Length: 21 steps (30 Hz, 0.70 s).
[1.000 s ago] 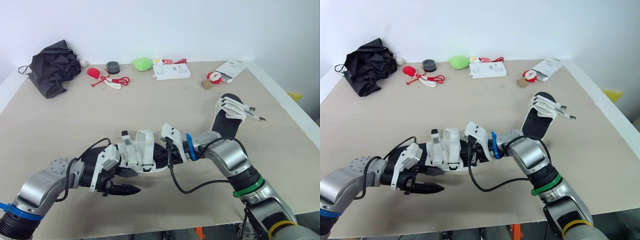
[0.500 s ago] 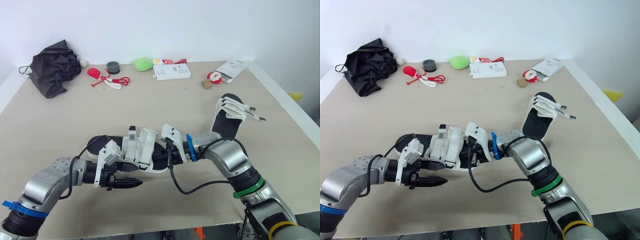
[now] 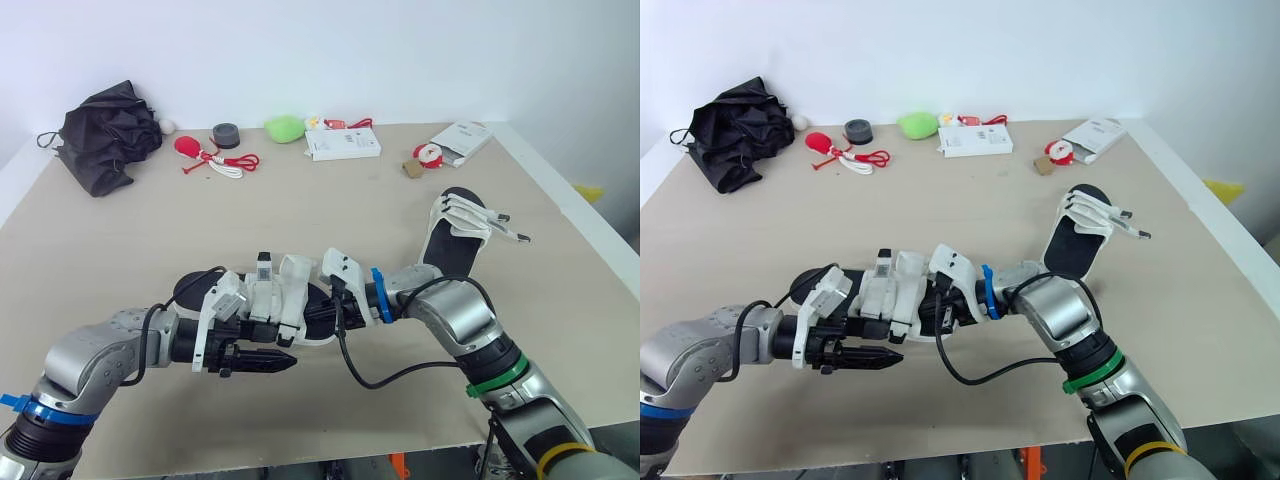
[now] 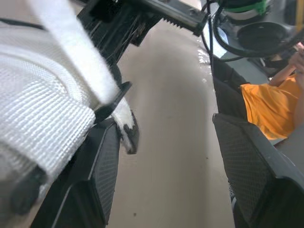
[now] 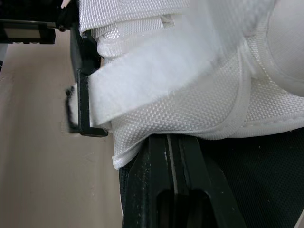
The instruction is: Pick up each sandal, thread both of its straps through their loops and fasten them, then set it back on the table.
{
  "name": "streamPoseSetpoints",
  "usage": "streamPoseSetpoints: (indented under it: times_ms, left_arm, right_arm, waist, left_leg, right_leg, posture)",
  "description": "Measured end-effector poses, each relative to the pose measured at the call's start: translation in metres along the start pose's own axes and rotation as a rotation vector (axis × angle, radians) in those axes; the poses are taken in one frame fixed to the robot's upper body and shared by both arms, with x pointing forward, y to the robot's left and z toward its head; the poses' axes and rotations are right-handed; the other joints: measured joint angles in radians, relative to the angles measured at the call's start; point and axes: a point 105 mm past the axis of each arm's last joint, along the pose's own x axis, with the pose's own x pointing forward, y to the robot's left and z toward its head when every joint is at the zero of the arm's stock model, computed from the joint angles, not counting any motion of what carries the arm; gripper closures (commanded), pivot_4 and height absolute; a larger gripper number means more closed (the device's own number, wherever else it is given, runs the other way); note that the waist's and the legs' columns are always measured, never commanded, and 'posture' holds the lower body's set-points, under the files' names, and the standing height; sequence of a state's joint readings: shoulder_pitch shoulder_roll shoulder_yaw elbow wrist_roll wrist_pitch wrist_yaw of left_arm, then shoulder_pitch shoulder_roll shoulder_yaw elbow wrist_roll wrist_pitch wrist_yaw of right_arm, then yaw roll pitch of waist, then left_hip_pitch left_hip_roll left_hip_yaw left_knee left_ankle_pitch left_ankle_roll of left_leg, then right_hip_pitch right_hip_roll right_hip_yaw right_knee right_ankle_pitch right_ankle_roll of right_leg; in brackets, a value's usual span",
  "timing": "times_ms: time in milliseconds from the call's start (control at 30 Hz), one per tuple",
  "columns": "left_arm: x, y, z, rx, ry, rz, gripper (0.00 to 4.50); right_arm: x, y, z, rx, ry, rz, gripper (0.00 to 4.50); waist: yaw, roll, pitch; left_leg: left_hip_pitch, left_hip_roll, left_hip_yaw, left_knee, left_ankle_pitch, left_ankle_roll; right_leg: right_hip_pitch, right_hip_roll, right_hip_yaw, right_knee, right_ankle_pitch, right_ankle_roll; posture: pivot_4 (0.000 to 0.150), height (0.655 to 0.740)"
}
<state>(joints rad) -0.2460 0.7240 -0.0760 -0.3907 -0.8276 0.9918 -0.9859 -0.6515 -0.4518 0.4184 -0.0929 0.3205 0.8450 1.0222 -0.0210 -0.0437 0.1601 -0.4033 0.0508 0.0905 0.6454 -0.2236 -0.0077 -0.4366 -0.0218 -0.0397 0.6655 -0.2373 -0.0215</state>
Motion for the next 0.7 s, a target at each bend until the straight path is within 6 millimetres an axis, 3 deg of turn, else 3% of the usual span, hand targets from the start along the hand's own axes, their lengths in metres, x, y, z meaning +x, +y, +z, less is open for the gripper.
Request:
streamPoseSetpoints:
  times_ms: [133, 233, 333, 400, 567, 700]
  left_arm:
    - [0.007, 0.006, -0.002, -0.097, 0.008, 0.028, 1.37]
    - [0.019, 0.002, 0.003, -0.157, -0.007, 0.007, 2.13]
    - [0.016, 0.004, 0.006, -0.172, -0.007, 0.031, 3.78]
    - [0.016, 0.004, 0.004, -0.185, 0.003, 0.034, 4.49]
    - [0.012, 0.001, 0.001, -0.196, 0.028, 0.023, 4.49]
    - [-0.007, -0.024, -0.011, -0.127, 0.176, -0.085, 4.49]
  right_arm:
    - [-0.001, 0.000, -0.001, 0.003, -0.001, -0.003, 4.50]
    - [-0.001, -0.001, -0.001, 0.005, -0.004, -0.006, 4.50]
    - [0.000, -0.001, -0.001, 0.005, -0.005, -0.007, 4.50]
    - [0.000, -0.001, -0.001, 0.005, -0.005, -0.007, 4.50]
    - [0.000, 0.000, 0.000, 0.004, -0.006, -0.006, 4.50]
    - [0.000, 0.000, 0.000, 0.004, -0.007, -0.003, 4.50]
  waist:
    - [0.001, 0.000, 0.000]
    - [0.000, 0.000, 0.000]
    - [0.000, 0.000, 0.000]
    - [0.000, 0.000, 0.000]
    - [0.000, 0.000, 0.000]
    - [-0.001, 0.000, 0.000]
  left_leg:
    - [0.000, 0.000, 0.000, 0.000, 0.000, 0.000]
    - [0.000, 0.000, 0.000, 0.003, 0.000, 0.000]
    - [0.000, 0.000, -0.001, 0.004, 0.000, 0.000]
    - [0.000, 0.000, -0.001, 0.005, 0.000, 0.000]
    - [0.000, 0.000, -0.001, 0.005, 0.000, 0.001]
    - [-0.001, 0.001, -0.001, 0.004, -0.001, 0.000]
  right_leg:
    - [0.000, 0.000, 0.000, 0.000, 0.000, 0.000]
    - [0.001, 0.000, 0.000, 0.000, 0.001, 0.001]
    - [0.002, 0.000, -0.001, 0.001, 0.002, 0.000]
    - [0.002, 0.000, 0.000, 0.001, 0.002, 0.000]
    - [0.001, 0.000, 0.000, 0.001, 0.002, 0.000]
    - [0.000, 0.001, 0.000, 0.001, 0.001, -0.003]
  posture:
    - [0.150, 0.7400]
    - [0.150, 0.7400]
    - [0.150, 0.7400]
    - [0.150, 0.7400]
    - [0.150, 0.7400]
    - [0.150, 0.7400]
